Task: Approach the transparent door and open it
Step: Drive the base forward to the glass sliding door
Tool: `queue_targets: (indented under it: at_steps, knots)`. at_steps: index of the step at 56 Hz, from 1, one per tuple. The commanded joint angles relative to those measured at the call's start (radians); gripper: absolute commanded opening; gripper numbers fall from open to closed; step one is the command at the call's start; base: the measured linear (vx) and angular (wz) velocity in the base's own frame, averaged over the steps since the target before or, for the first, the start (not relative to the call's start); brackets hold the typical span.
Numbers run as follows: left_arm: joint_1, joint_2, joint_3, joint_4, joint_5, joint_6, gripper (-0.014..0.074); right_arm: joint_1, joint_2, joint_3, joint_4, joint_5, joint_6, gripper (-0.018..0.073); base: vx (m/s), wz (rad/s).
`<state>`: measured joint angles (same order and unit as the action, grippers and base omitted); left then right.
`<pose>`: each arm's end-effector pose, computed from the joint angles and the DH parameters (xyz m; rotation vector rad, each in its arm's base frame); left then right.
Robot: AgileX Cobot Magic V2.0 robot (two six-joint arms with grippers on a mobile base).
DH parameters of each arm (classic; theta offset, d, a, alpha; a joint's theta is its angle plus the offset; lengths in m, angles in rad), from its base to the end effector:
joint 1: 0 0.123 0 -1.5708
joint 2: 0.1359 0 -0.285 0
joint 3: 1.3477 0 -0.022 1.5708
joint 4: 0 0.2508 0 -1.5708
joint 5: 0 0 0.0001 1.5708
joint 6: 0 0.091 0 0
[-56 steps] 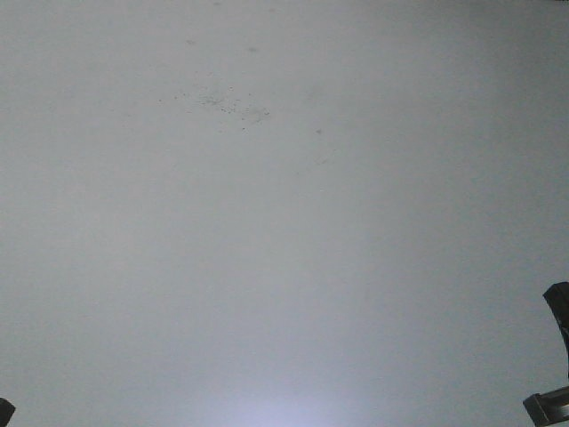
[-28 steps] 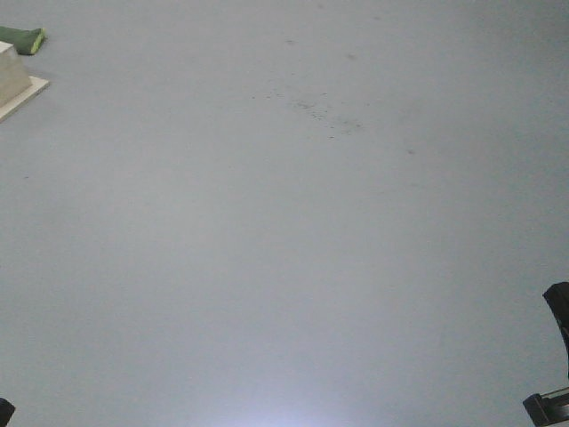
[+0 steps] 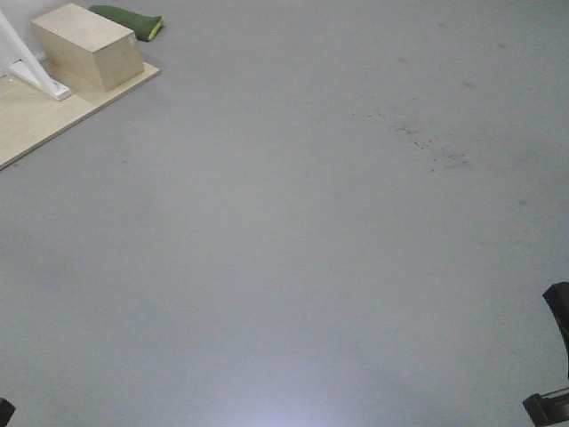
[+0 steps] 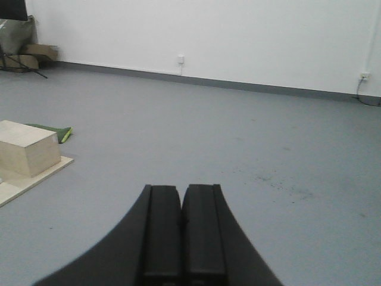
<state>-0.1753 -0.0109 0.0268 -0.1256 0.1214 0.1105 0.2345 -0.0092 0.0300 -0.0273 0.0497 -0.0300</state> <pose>0.0556 -0.0113 0.1938 0.1422 1.6160 -0.1584 0.0555 0.0131 0.1990 -0.2251 1.5394 0.1389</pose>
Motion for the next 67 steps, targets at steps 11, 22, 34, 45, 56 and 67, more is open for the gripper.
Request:
queue_targets:
  at_steps: [11,22,34,45,56,67]
  knots:
    - [-0.003,-0.014,-0.024,-0.01,-0.081,-0.003,-0.0006,-0.007,-0.015,0.002,-0.002,-0.078,-0.001,-0.0006,0.31,0.32]
    - [-0.003,-0.014,-0.024,-0.01,-0.081,-0.003,-0.0006,-0.007,-0.015,0.002,-0.002,-0.078,-0.001,-0.0006,0.34,0.25]
    - [-0.003,-0.014,-0.024,-0.01,-0.081,-0.003,-0.0006,-0.007,-0.015,0.002,-0.002,-0.078,-0.001,-0.0006,0.36,0.22]
    - [-0.003,-0.014,-0.024,-0.01,-0.081,-0.003,-0.0006,-0.007,-0.015,0.002,-0.002,-0.078,-0.001,-0.0006,0.39,0.24]
    - [-0.003,-0.014,-0.024,-0.01,-0.081,-0.003,-0.0006,-0.007,-0.015,0.002,-0.002,-0.078,-0.001,-0.0006,0.42,0.26]
    - [-0.003,-0.014,-0.024,-0.01,-0.081,-0.003,-0.0006,-0.007,-0.015,0.002,-0.002,-0.078,-0.001,-0.0006,0.43,0.26]
